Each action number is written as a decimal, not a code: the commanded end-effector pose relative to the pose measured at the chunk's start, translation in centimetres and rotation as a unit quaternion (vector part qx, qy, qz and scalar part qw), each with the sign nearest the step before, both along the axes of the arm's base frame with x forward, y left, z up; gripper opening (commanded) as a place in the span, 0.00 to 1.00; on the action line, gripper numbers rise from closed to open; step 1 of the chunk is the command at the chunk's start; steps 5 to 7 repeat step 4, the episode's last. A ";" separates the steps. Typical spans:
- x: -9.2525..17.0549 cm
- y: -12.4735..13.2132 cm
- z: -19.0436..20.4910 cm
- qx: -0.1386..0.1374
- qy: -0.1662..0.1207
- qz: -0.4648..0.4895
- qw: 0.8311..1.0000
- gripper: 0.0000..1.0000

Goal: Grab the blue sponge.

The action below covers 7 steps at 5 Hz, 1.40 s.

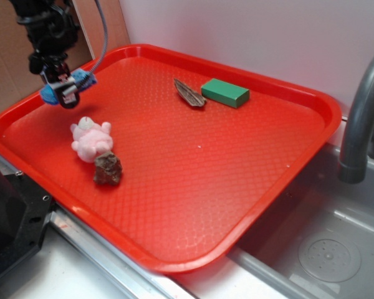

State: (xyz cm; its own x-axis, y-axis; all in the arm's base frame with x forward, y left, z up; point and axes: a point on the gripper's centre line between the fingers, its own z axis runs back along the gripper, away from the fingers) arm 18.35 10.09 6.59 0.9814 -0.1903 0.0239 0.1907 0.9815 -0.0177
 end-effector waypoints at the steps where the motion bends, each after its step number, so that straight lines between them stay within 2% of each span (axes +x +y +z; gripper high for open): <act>1: -2.1 -1.9 9.7 0.044 -0.016 0.162 0.986 0.00; 2: -2.0 -3.1 14.7 0.046 -0.013 0.192 0.980 0.00; 3: -1.7 -3.1 16.8 0.038 -0.028 0.191 0.980 0.00; 4: -1.5 -3.2 17.6 0.016 -0.040 0.174 0.984 0.00; 7: -1.5 -3.2 17.6 0.016 -0.040 0.174 0.984 0.00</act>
